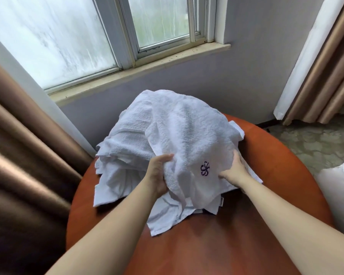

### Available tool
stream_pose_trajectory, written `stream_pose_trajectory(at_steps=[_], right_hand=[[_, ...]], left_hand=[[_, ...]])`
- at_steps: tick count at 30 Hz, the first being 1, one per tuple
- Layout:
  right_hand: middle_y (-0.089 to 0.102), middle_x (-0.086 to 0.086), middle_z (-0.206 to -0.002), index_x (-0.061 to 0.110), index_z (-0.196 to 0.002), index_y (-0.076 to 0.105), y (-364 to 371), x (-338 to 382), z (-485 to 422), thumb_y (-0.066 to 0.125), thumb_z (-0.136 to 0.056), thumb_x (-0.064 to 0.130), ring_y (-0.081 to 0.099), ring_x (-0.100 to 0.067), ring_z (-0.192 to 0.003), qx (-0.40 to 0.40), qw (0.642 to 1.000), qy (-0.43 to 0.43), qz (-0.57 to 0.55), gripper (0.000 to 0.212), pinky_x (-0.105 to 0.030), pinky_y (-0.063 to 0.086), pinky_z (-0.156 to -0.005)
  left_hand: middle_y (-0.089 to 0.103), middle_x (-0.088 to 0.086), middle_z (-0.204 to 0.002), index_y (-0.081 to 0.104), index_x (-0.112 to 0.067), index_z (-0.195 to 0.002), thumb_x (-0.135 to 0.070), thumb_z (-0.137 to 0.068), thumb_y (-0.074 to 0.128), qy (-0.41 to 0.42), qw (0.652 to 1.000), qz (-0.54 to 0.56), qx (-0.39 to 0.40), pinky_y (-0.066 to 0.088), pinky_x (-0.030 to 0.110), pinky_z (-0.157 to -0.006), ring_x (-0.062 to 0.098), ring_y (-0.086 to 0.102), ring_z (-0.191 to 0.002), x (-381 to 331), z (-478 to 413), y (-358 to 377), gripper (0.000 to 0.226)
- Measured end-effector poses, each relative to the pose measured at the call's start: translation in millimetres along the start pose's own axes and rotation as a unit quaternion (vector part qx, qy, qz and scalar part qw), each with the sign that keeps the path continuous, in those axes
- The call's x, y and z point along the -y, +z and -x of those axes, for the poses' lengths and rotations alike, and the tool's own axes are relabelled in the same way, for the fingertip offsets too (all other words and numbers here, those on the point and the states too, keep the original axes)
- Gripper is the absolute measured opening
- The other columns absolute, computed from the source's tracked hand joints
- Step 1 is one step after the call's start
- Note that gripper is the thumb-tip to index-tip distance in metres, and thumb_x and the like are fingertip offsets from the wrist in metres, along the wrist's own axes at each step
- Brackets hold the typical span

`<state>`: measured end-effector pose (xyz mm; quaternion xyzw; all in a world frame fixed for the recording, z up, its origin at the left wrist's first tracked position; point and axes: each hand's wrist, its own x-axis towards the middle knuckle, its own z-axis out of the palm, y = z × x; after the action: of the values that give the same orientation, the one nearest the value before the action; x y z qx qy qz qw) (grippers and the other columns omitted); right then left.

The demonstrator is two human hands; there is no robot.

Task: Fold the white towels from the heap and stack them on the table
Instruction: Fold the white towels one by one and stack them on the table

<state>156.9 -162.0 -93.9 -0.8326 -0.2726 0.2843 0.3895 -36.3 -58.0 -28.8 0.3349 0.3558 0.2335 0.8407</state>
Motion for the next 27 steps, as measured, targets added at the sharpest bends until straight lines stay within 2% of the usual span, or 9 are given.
stream_pose_trajectory(at_steps=[3, 5, 10, 13, 15, 17, 20, 23, 27], right_hand=[[0.034, 0.002, -0.152, 0.025, -0.147, 0.033, 9, 12, 10, 0.062, -0.084, 0.017, 0.026, -0.019, -0.143, -0.014, 0.996, -0.085, -0.017, 0.07, -0.039, 0.027, -0.114], [0.042, 0.003, -0.147, 0.024, -0.139, 0.046, 10, 32, 19, 0.059, -0.088, 0.035, 0.035, -0.016, -0.139, 0.01, 0.984, -0.137, -0.118, 0.054, -0.032, 0.03, -0.11], [0.033, 0.014, -0.147, 0.031, -0.146, 0.034, 1, 66, 44, 0.06, -0.058, 0.07, 0.03, -0.001, -0.134, 0.141, 0.967, -0.2, -0.078, 0.1, -0.027, 0.027, -0.11], [0.036, 0.006, -0.15, 0.025, -0.148, 0.034, -8, 68, 46, 0.073, -0.067, 0.049, 0.034, -0.009, -0.137, 0.119, 0.971, -0.207, -0.001, 0.093, -0.033, 0.03, -0.113], [0.064, -0.002, -0.105, 0.018, -0.105, 0.063, -17, 74, 45, 0.065, -0.08, 0.016, 0.058, -0.016, -0.098, 0.049, 0.97, -0.239, 0.005, 0.026, -0.037, 0.045, -0.089], [0.047, -0.001, -0.061, 0.016, -0.063, 0.043, -29, 76, 37, 0.049, -0.082, 0.002, 0.042, -0.019, -0.061, -0.055, 0.966, -0.253, 0.029, 0.024, -0.038, 0.036, -0.062], [0.055, -0.017, -0.071, 0.0, -0.077, 0.051, -52, 74, 17, 0.04, -0.082, 0.004, 0.045, -0.026, -0.068, -0.116, 0.969, -0.22, 0.017, 0.013, -0.04, 0.04, -0.062], [0.061, -0.015, -0.086, 0.005, -0.09, 0.057, -64, 67, 1, 0.038, -0.082, 0.005, 0.054, -0.033, -0.084, -0.105, 0.967, -0.22, 0.074, 0.021, -0.042, 0.048, -0.074], [0.062, -0.013, -0.091, 0.008, -0.098, 0.058, -73, 61, -7, 0.04, -0.086, 0.005, 0.055, -0.038, -0.084, -0.113, 0.949, -0.248, 0.158, 0.022, -0.045, 0.049, -0.073]], left_hand=[[0.071, 0.014, -0.088, 0.067, -0.005, -0.103, -0.016, -0.084, 0.052, 0.002, 1.0, 0.008, 0.011, 0.053, 0.036, -0.079, 0.028, 0.068, -0.076, 2, 0, 9, 0.027], [0.071, 0.016, -0.096, 0.065, -0.005, -0.109, -0.024, -0.095, 0.046, 0.0, 1.0, 0.026, 0.014, 0.051, 0.04, -0.085, 0.028, 0.069, -0.085, 3, -3, 22, 0.031], [0.072, 0.016, -0.1, 0.062, -0.005, -0.113, -0.043, -0.102, 0.033, -0.001, 0.996, 0.044, 0.073, 0.051, 0.039, -0.087, 0.028, 0.068, -0.095, -1, -9, 55, 0.049], [0.072, 0.012, -0.104, 0.06, -0.014, -0.117, -0.049, -0.102, 0.026, -0.001, 0.995, 0.009, 0.1, 0.05, 0.039, -0.082, 0.025, 0.071, -0.092, -8, -10, 66, 0.051], [0.07, 0.008, -0.099, 0.063, -0.016, -0.107, -0.043, -0.1, 0.029, -0.007, 0.993, -0.005, 0.119, 0.046, 0.043, -0.084, 0.024, 0.067, -0.092, -12, -11, 65, 0.045], [0.066, 0.001, -0.093, 0.063, -0.018, -0.092, -0.035, -0.095, 0.034, -0.012, 0.995, -0.02, 0.098, 0.04, 0.046, -0.089, 0.02, 0.06, -0.094, -11, -15, 60, 0.034], [0.065, 0.0, -0.1, 0.063, -0.016, -0.097, -0.02, -0.093, 0.037, 0.014, 0.997, -0.054, -0.044, 0.038, 0.043, -0.09, 0.019, 0.058, -0.097, 14, -28, 47, 0.027], [0.054, 0.003, -0.086, 0.058, -0.015, -0.091, -0.01, -0.093, 0.044, -0.025, 0.979, -0.129, -0.154, 0.04, 0.033, -0.067, 0.015, 0.049, -0.074, 51, -39, 38, 0.015], [0.046, 0.008, -0.077, 0.055, -0.016, -0.093, -0.009, -0.089, 0.051, -0.075, 0.972, -0.197, -0.109, 0.038, 0.026, -0.06, 0.016, 0.052, -0.072, 88, -53, 35, 0.01]])
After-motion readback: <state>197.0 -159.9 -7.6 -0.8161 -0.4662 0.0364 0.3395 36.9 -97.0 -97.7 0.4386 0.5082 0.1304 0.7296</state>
